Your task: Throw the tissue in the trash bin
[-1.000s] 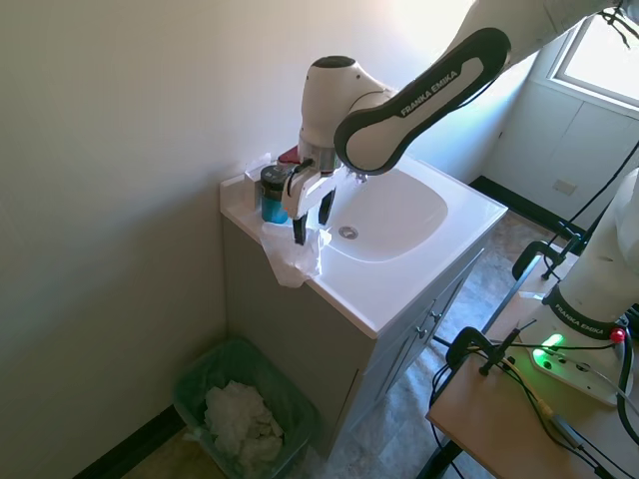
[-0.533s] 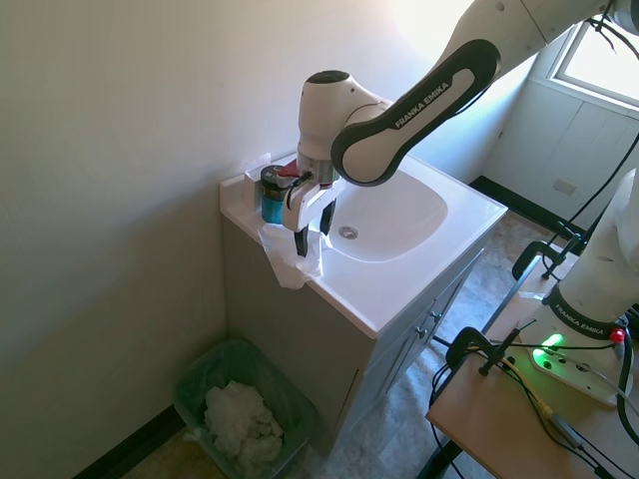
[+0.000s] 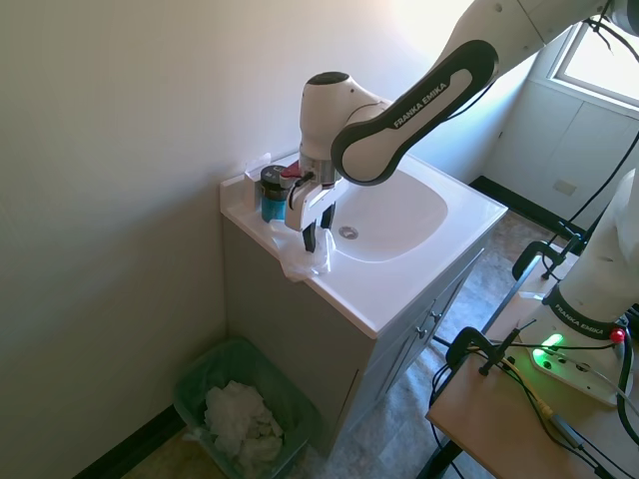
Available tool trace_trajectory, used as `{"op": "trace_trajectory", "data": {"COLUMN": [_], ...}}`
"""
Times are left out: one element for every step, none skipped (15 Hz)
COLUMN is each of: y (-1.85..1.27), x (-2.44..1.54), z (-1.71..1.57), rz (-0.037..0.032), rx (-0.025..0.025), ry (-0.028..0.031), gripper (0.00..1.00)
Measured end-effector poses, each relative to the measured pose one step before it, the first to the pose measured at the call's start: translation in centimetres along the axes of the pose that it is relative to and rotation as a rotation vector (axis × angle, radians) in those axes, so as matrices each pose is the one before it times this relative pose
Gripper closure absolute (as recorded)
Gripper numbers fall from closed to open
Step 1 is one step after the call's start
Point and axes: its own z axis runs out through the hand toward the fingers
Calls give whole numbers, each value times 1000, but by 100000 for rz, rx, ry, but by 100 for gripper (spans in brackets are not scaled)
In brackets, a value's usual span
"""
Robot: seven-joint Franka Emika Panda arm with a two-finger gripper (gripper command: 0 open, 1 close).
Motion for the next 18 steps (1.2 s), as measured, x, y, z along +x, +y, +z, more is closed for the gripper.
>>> {"op": "trace_trajectory", "data": {"y": [-47, -103, -98, 25, 66, 69, 30, -55, -216, -374, -534, -825, -1066, -1310, -1374, -1233, -1184, -1171], "x": [40, 94, 132, 136, 131, 91, 43, 4, -57, -246, -562, -837, -1029, -1216, -1321, -1124, -979, -690], "z": [-128, -283, -386, -418, -395, -337, -356, -537, -853, -1221, -1329, -1364, -1192, -945, -776, -386, 22, 569], "rz": [191, 223, 192, 346, 356, 241, 151, 80, 144, -322, -909, -1052, -894, -883, -927, -719, -760, -613], "rx": [197, 395, 603, 560, 452, 231, 164, 462, 846, 1313, 1442, 1367, 1416, 1299, 1027, 693, 191, -484], "ry": [-97, 33, 304, 284, 144, 46, 107, 289, 248, 617, 960, 1049, 1200, 1310, 1569, 1305, 1387, 1168], "gripper": [100, 100, 100, 100, 100, 100, 100, 100, 100, 100, 100, 100, 100, 100, 100, 100, 100, 100]}}
